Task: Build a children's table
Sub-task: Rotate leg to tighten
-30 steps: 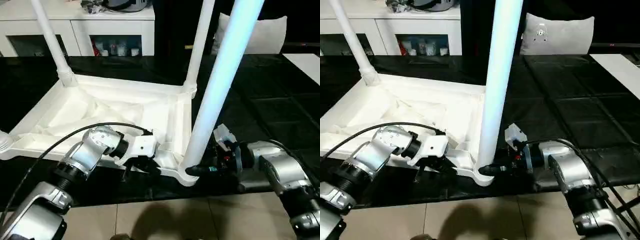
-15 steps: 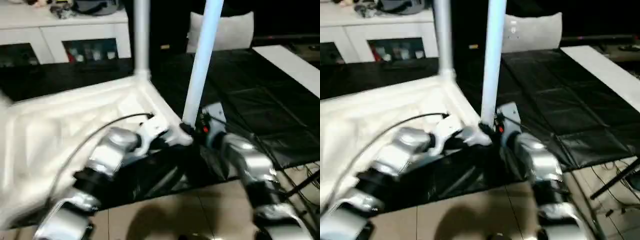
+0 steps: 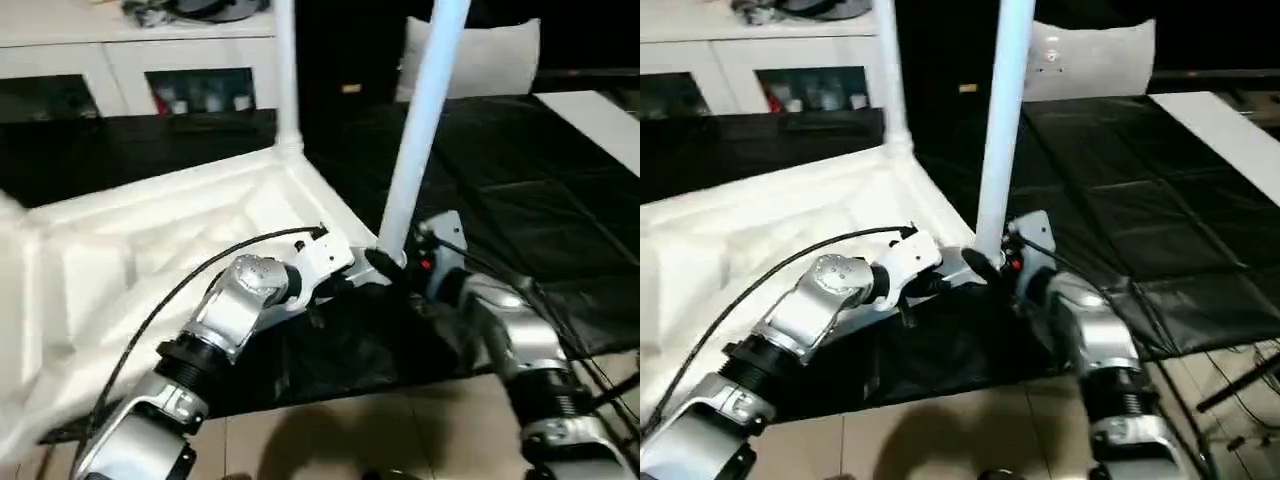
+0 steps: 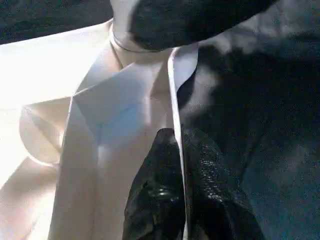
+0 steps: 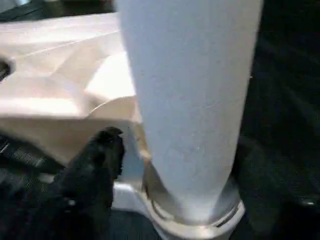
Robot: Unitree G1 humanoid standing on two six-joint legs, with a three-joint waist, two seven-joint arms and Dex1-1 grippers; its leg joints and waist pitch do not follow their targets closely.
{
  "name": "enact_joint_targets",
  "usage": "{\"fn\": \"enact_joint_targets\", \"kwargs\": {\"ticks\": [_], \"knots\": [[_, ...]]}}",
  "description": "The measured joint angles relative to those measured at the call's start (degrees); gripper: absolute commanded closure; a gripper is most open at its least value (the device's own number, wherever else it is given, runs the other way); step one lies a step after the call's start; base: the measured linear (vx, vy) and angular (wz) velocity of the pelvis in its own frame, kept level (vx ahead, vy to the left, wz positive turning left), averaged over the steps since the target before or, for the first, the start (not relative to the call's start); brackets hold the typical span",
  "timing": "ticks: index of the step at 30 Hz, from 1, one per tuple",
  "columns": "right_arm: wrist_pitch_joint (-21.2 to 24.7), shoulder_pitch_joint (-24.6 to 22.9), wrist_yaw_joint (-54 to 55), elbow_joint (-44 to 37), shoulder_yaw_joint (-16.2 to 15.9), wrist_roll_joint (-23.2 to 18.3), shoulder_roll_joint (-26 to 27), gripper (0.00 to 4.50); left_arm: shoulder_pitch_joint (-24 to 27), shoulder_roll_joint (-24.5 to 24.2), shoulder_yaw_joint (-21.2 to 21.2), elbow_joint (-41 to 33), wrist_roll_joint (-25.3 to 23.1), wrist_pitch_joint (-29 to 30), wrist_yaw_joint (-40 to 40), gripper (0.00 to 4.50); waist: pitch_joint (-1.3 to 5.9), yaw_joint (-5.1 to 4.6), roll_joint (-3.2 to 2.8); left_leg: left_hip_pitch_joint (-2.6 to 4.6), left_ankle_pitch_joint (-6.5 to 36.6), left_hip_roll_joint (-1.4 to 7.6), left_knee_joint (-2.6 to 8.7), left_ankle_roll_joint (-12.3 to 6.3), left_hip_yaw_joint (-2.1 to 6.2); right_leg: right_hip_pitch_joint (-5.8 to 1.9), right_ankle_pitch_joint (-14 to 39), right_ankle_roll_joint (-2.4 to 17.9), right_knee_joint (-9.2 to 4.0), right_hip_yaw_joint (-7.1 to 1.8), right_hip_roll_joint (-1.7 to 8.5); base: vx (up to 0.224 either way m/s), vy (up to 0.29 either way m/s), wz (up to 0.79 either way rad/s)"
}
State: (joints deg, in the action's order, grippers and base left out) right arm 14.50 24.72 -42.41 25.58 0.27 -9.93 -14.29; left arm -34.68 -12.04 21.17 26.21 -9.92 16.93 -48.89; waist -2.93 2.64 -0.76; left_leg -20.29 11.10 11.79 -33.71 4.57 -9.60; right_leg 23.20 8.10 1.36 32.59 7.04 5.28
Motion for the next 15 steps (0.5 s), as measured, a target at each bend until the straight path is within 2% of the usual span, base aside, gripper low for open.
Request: {"fn": "enact_joint_targets", "kwargs": {"ticks": [2,5,7,9,11,15], "knots": [[-0.22,-0.70,-5.46,-0.85,-0.23,-1.34,-3.18,0.58,0.00,-1.45,0.39,0.26,0.10,-2.15,-2.31,4.50,-0.04,0.41,-0.07,0.03,0.00,-0.02,-0.02,0.00,-0.01,0.00,-0.01,0.02,0.00,-0.09,0.02,0.000,0.000,0.00],[-2.40,-0.62,-12.01,-1.48,-0.60,-1.69,-8.25,0.47,-0.14,-3.96,1.19,1.48,0.27,-6.64,-6.00,4.50,-0.04,0.78,-0.07,0.08,0.00,-0.01,-0.03,0.00,-0.05,-0.05,-0.03,0.04,0.02,-0.13,0.02,0.000,0.000,0.00],[-3.85,-0.46,-15.31,-1.93,-0.73,-1.72,-10.29,0.13,-0.18,-5.49,1.46,2.18,0.68,-9.22,-8.47,4.50,-0.04,0.81,-0.07,0.18,0.00,-0.01,-0.03,0.00,-0.05,-0.06,-0.02,0.03,0.08,-0.13,0.02,0.000,0.000,0.00],[-4.78,-0.49,-18.33,-1.94,-1.14,-1.70,-11.75,0.13,-0.19,-6.55,1.94,2.54,1.34,-11.31,-11.05,4.50,-0.04,0.95,-0.07,0.18,0.00,0.00,-0.04,0.00,-0.06,-0.06,-0.02,0.03,0.10,-0.13,0.02,0.000,0.000,0.00],[-5.73,-0.53,-22.85,-2.48,-3.42,-1.68,-13.92,0.13,-0.22,-8.16,2.74,2.67,2.19,-13.96,-15.01,4.50,-0.04,1.05,-0.06,0.17,0.00,0.00,-0.03,0.00,-0.06,-0.05,-0.01,0.02,0.10,-0.13,0.02,0.000,0.000,0.00],[-5.50,-0.54,-30.34,-2.87,-5.41,-2.27,-15.86,0.13,-0.95,-10.46,4.11,3.59,2.98,-18.45,-21.24,4.50,-0.04,2.10,-0.06,0.19,0.00,0.02,-0.09,-0.01,-0.11,-0.06,-0.01,0.02,0.14,-0.13,0.02,0.000,0.000,0.00]]}}
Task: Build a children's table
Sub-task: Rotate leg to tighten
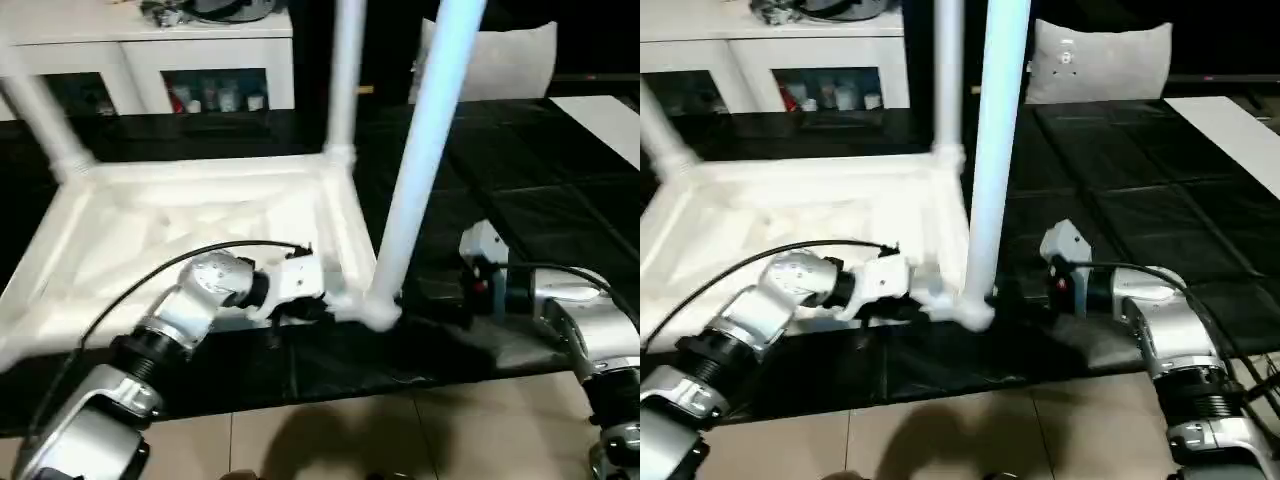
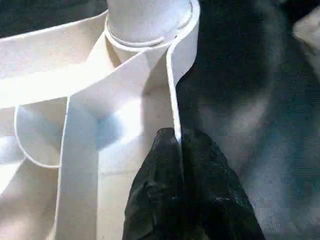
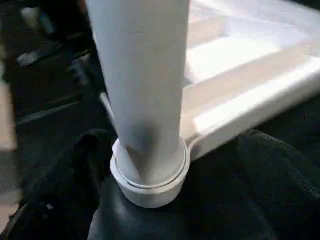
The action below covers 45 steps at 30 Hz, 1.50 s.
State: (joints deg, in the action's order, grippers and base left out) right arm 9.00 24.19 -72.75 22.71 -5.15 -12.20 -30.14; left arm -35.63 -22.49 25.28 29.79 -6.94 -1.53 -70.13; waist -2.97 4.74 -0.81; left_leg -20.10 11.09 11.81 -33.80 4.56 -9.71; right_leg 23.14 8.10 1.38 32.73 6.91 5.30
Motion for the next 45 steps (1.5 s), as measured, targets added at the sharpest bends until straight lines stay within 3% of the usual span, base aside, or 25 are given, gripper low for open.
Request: {"fn": "enact_joint_targets", "kwargs": {"ticks": [6,15,26,29,33,40,42,45], "knots": [[2.02,0.20,-6.04,-0.39,-2.62,-1.71,0.11,0.67,-0.72,-1.22,1.46,0.81,0.72,-4.06,-6.09,4.50,0.01,0.67,0.03,0.02,0.00,-0.01,-0.06,0.00,-0.01,0.00,0.00,0.00,0.08,-0.05,0.05,0.000,0.000,0.00],[4.15,0.60,-9.81,-0.09,-5.25,-2.91,1.51,1.38,-1.44,-1.62,2.01,2.32,1.12,-6.40,-8.47,4.50,0.01,0.72,0.12,0.02,-0.01,0.01,-0.11,0.01,-0.01,0.00,0.03,-0.01,0.23,-0.07,0.04,0.000,0.000,0.00],[5.20,0.33,-10.13,-0.22,-5.32,-3.54,1.69,2.32,-1.44,-1.55,1.49,2.62,1.76,-5.93,-9.04,4.50,0.03,0.74,0.15,0.02,-0.01,0.02,-0.11,0.02,-0.02,0.00,0.03,-0.03,0.23,-0.08,0.05,0.000,0.000,0.00],[7.49,-1.16,-8.05,-2.35,-4.28,-3.91,2.34,2.45,-1.28,-0.80,0.84,2.23,2.68,-2.24,-9.07,4.50,0.03,0.74,0.16,0.01,-0.01,0.02,-0.10,0.02,-0.04,0.00,0.04,-0.03,0.25,-0.09,0.04,0.000,0.000,0.00],[9.44,-2.14,3.14,-4.36,-2.09,-2.47,6.41,2.49,-0.90,0.12,-1.45,0.88,1.85,6.66,-3.84,4.50,0.04,-0.11,0.15,0.15,-0.12,0.02,-0.12,0.19,-0.08,-0.07,0.02,-0.02,0.35,-0.13,0.04,0.000,0.000,0.00],[13.05,1.00,31.79,-2.27,3.51,2.69,17.37,2.56,-1.12,7.02,-5.56,2.21,-0.40,14.80,12.05,4.50,0.01,-4.50,0.20,0.01,-0.18,0.04,-0.31,0.27,0.07,-0.03,0.03,-0.04,-0.18,0.20,0.02,0.000,0.000,0.00],[13.01,1.34,37.53,-2.09,4.30,3.36,19.31,2.56,-1.35,8.34,-5.76,2.77,-0.77,14.81,14.67,4.50,0.01,-5.02,0.20,-0.02,-0.15,0.05,-0.29,0.24,0.11,-0.03,0.02,-0.04,-0.31,0.22,0.01,0.000,0.000,0.00],[12.87,1.49,41.37,-2.00,5.47,3.18,21.17,1.89,-1.72,8.74,-5.68,3.76,-1.71,13.01,16.46,4.50,0.01,-5.07,0.20,-0.01,-0.12,0.03,-0.19,0.18,0.17,-0.03,0.02,-0.04,-0.34,0.22,-0.01,0.000,0.000,0.00]]}}
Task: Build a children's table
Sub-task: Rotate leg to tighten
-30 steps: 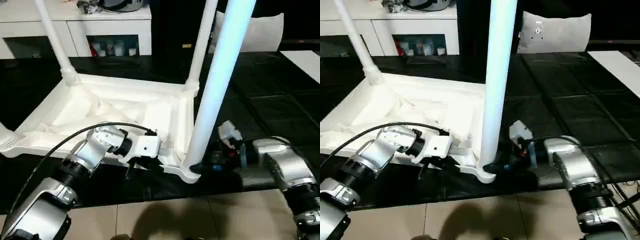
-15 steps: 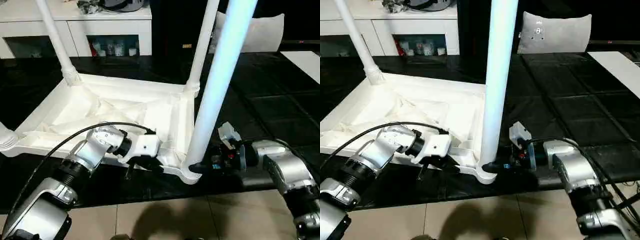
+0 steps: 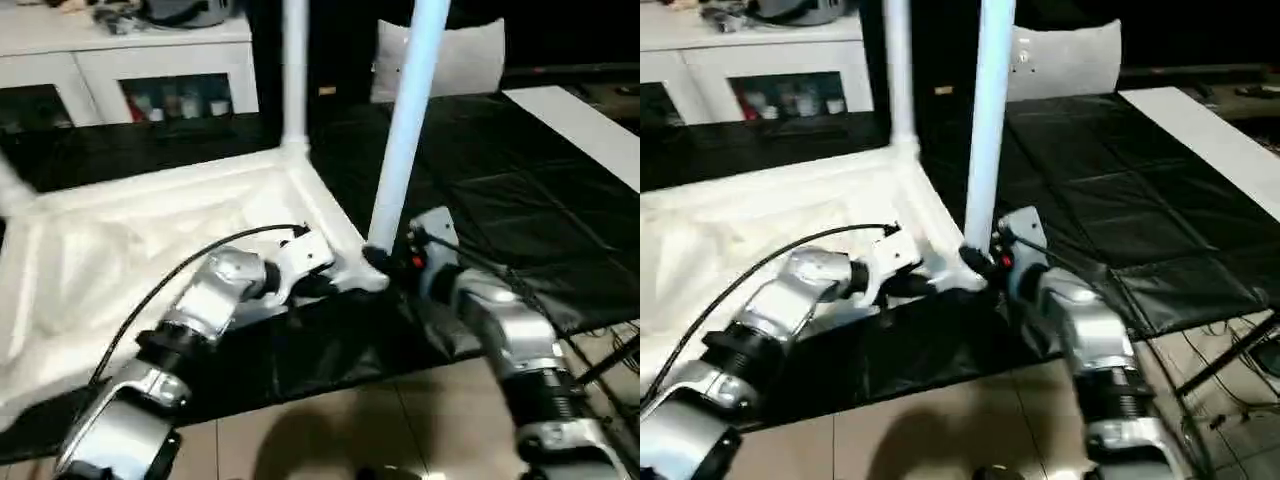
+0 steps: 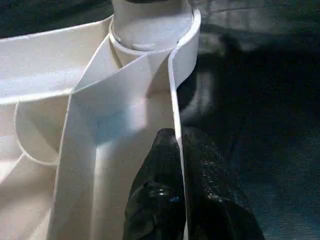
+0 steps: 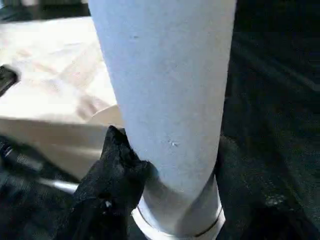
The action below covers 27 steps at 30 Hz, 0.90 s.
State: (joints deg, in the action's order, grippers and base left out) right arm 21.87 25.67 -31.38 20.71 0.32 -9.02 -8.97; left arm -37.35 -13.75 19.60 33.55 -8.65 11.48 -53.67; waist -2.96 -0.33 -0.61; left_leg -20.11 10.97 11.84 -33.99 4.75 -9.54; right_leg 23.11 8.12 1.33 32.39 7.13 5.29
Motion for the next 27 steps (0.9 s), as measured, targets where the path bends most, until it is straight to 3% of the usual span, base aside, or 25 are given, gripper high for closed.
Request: {"fn": "enact_joint_targets", "kwargs": {"ticks": [2,5,11,12,18,21,27], "knots": [[-0.02,-0.24,1.28,0.48,0.37,0.20,0.25,1.80,-0.16,0.46,0.48,0.28,-0.06,-1.66,0.14,4.50,-0.01,0.58,-0.02,-0.07,0.00,-0.04,0.08,-0.01,0.01,0.04,-0.01,0.01,0.00,-0.05,0.00,0.000,0.000,0.00],[-0.08,-0.50,2.12,0.42,0.45,0.68,-0.18,1.47,-0.17,1.06,1.11,0.49,0.00,-3.45,0.15,4.50,-0.01,2.19,-0.02,-0.22,0.04,-0.09,0.23,-0.05,-0.10,0.06,-0.16,0.06,0.03,-0.19,-0.01,0.000,0.000,0.00],[0.64,-4.26,1.66,-5.78,0.65,-0.14,-1.41,0.95,-0.13,1.14,1.27,0.78,-0.02,-5.64,0.77,4.50,-0.01,3.52,-0.02,-0.35,0.05,-0.08,0.41,-0.08,-0.19,0.37,-0.05,0.31,0.40,-0.31,-0.01,0.000,0.000,0.00],[0.80,-5.10,1.27,-7.11,0.46,-0.16,-1.80,0.86,0.05,1.11,0.95,0.77,0.06,-5.61,0.75,4.06,-0.01,3.61,-0.02,-0.37,0.05,-0.09,0.40,-0.08,-0.21,0.39,0.03,0.29,0.55,-0.35,0.00,0.000,0.000,0.00],[4.72,-9.79,-4.00,-15.33,-2.33,-0.37,-8.00,0.30,2.97,1.74,-1.86,-4.10,4.04,-5.37,1.12,3.51,-0.05,3.78,0.00,-0.27,0.04,-0.07,0.34,-0.04,-0.22,0.29,0.22,-0.01,0.62,-0.39,0.00,0.000,0.000,0.00],[6.78,-11.30,-6.27,-18.70,-4.02,-0.11,-10.80,0.05,4.20,0.61,-1.91,-6.09,4.09,-5.55,1.82,3.37,-0.06,3.52,0.02,-0.19,0.04,-0.07,0.33,-0.04,-0.22,0.24,0.21,-0.03,0.62,-0.40,0.00,0.000,0.000,0.00],[7.72,-10.89,-10.36,-19.06,-3.47,-3.21,-11.20,0.02,7.20,-4.62,-4.52,-12.86,4.47,-2.82,1.35,3.35,-0.06,2.99,-0.01,-0.18,0.04,-0.03,0.35,-0.04,-0.17,0.28,0.20,-0.03,0.63,-0.34,-0.03,0.000,0.000,0.00]]}}
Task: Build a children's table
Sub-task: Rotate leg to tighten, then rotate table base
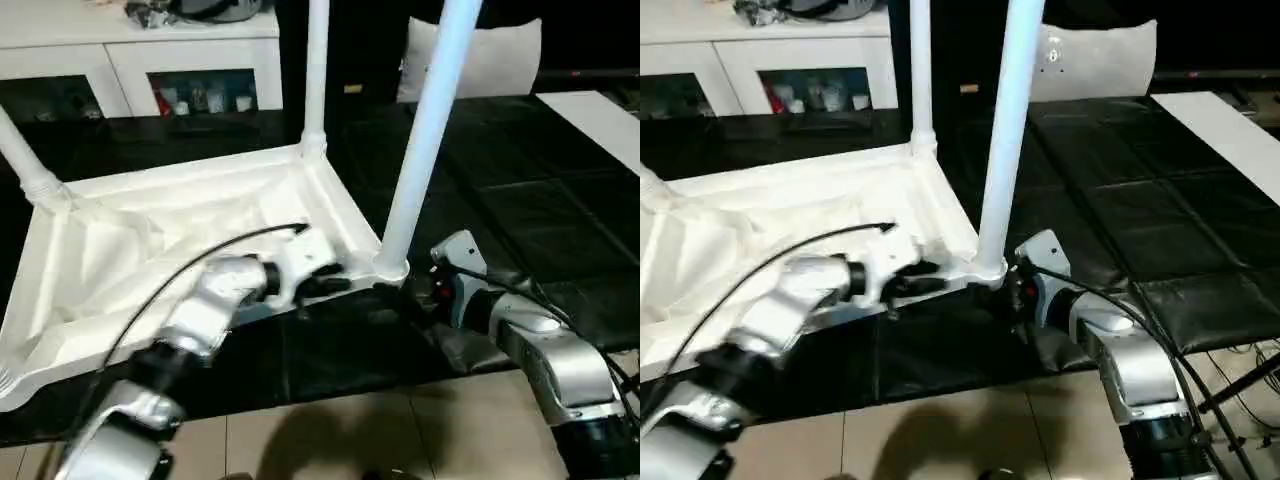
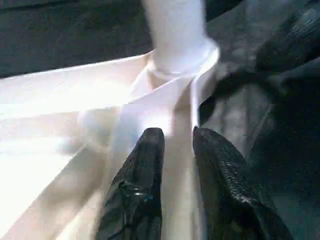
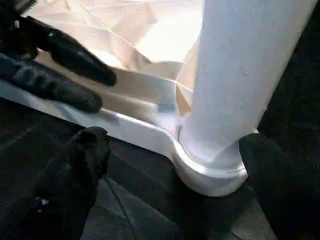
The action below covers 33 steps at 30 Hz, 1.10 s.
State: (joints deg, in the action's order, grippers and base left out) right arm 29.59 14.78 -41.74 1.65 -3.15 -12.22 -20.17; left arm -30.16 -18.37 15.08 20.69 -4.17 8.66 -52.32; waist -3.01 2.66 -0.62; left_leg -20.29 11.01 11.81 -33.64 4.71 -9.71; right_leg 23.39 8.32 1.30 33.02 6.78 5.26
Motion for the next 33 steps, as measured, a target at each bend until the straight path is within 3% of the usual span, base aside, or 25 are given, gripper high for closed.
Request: {"fn": "enact_joint_targets", "kwargs": {"ticks": [3,6,14,20,23,28,33], "knots": [[-0.46,1.51,-0.90,1.18,0.45,-1.10,0.70,0.02,1.73,-3.88,-1.02,-4.47,0.08,2.81,-1.54,3.35,0.00,-0.77,0.00,-0.05,0.00,0.00,0.02,0.00,-0.01,0.01,0.00,0.00,0.00,-0.01,0.00,0.000,0.000,0.00],[-1.67,3.48,-0.96,2.76,-1.12,-0.88,2.90,0.02,4.69,-9.55,-1.34,-10.57,0.04,7.02,-4.33,3.35,-0.07,-1.65,0.21,-0.01,0.01,0.08,0.06,0.04,-0.02,0.11,0.00,0.04,0.11,-0.03,-0.10,0.000,0.000,0.00],[-0.91,7.96,-1.64,3.21,-7.16,-1.14,8.34,0.02,8.28,-18.02,-3.09,-18.11,-0.78,13.61,-7.65,3.35,-0.07,-1.68,0.42,0.19,-0.05,0.05,0.02,0.14,0.01,0.12,-0.01,0.09,0.14,-0.09,-0.09,0.000,0.000,0.00],[0.06,10.17,-1.27,2.85,-8.68,-0.59,8.95,0.02,10.26,-19.28,-4.06,-18.73,-2.09,14.61,-5.44,3.35,-0.08,0.04,1.29,0.17,-0.04,-0.01,0.00,0.15,-0.01,0.11,-0.01,0.09,0.10,-0.17,-0.04,0.000,0.000,0.00],[-0.53,10.15,-1.37,2.89,-8.67,-0.49,8.74,0.02,10.91,-19.62,-4.05,-19.91,-2.27,15.65,-4.61,3.35,-0.09,-0.07,1.34,0.22,-0.05,-0.05,-0.01,0.15,-0.07,0.11,-0.05,0.14,0.15,-0.32,-0.06,0.000,0.000,0.00],[-5.71,11.29,-1.19,8.04,-8.40,-0.66,11.73,0.02,12.16,-21.85,-4.05,-21.23,-2.75,17.96,-4.45,3.35,-0.12,-0.88,1.20,0.28,-0.10,0.01,0.01,0.23,-0.04,0.07,-0.06,0.16,0.29,-0.36,-0.16,0.000,0.000,0.00],[-9.66,17.78,3.15,18.05,-7.32,-0.38,17.30,0.02,12.11,-22.16,-3.98,-21.14,-3.27,17.85,-4.22,3.35,-0.13,-0.99,1.19,0.30,-0.22,0.03,-0.02,0.44,0.03,0.18,-0.11,0.24,0.45,-0.36,-0.19,0.000,0.000,0.00]]}}
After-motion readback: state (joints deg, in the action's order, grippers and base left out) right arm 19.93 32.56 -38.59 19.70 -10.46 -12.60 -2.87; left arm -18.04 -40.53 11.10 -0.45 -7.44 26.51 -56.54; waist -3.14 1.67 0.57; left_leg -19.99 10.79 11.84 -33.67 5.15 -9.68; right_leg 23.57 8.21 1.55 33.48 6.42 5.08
